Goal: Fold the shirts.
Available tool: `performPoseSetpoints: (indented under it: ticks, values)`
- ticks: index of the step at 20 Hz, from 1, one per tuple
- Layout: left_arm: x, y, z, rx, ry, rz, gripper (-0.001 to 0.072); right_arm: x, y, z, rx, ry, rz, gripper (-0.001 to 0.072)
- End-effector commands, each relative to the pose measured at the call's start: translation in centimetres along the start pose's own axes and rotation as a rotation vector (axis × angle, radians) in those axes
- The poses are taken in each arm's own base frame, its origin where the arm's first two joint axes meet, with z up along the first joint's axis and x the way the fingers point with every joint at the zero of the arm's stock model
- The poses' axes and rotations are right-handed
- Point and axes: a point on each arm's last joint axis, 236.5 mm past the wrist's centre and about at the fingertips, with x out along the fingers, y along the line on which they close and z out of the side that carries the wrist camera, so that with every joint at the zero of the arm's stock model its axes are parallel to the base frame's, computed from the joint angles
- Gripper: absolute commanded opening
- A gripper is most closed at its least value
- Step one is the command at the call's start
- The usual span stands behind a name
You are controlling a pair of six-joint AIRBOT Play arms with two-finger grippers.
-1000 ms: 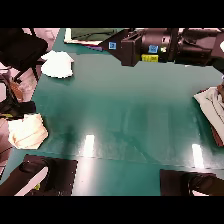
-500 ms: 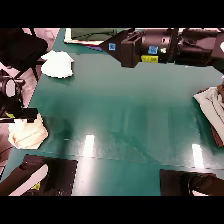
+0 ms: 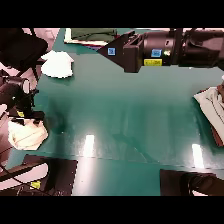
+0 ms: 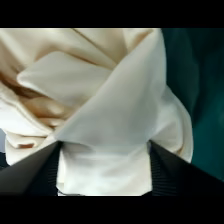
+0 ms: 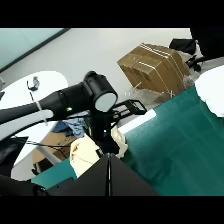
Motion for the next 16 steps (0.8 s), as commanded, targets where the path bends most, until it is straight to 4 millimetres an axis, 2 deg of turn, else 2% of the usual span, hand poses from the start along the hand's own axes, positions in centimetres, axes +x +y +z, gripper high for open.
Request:
performPoseSetpoints:
  ticks: [1, 3, 5, 7, 9, 11, 13, 14, 15, 16]
  values:
    - [0.2, -0.8, 0.8, 0.021, 0.007, -0.033, 0.0046, -0.6, 0.6, 0.7, -0.007, -0.023, 0.004, 0.002]
    - [-1.9, -3.4, 2.6, 0.038, -0.071, -0.166, 0.0033, -0.9, 0.7, 1.2, -0.028, -0.041, -0.001, 0.002]
    - [-7.3, -7.6, 5.8, 0.019, -0.224, -0.402, 0.0032, -1.1, 0.4, 1.4, -0.058, -0.05, -0.022, 0.002]
    - [-15.6, -12.4, 8.0, 0.058, -0.399, -0.649, 0.0031, -1.8, -1.6, 1.7, -0.1, -0.051, -0.102, 0.002]
    - [-24.3, -17.5, 7.8, 0.16, -0.557, -0.854, 0.0031, -3.3, -4.1, 3.1, -0.047, -0.099, -0.157, 0.0021]
    - [-32.8, -23.9, 5.4, 0.282, -0.674, -1.094, 0.0031, -6.5, -7.5, 5.6, 0.031, -0.193, -0.248, 0.002]
    - [-39.5, -30.6, 0.9, 0.453, -0.693, -1.323, 0.0031, -10.8, -10.2, 8.3, 0.065, -0.307, -0.341, 0.0021]
    - [-41.9, -34.0, -1.9, 0.566, -0.681, -1.412, 0.0031, -13.3, -11.1, 9.5, 0.078, -0.361, -0.386, 0.0021]
    - [-42.6, -36.9, -3.9, 0.666, -0.667, -1.429, 0.0031, -15.7, -11.8, 10.3, 0.085, -0.398, -0.427, 0.002]
    - [-41.3, -39.7, -4.5, 0.749, -0.657, -1.365, 0.0032, -17.7, -12.0, 10.5, 0.087, -0.414, -0.461, 0.002]
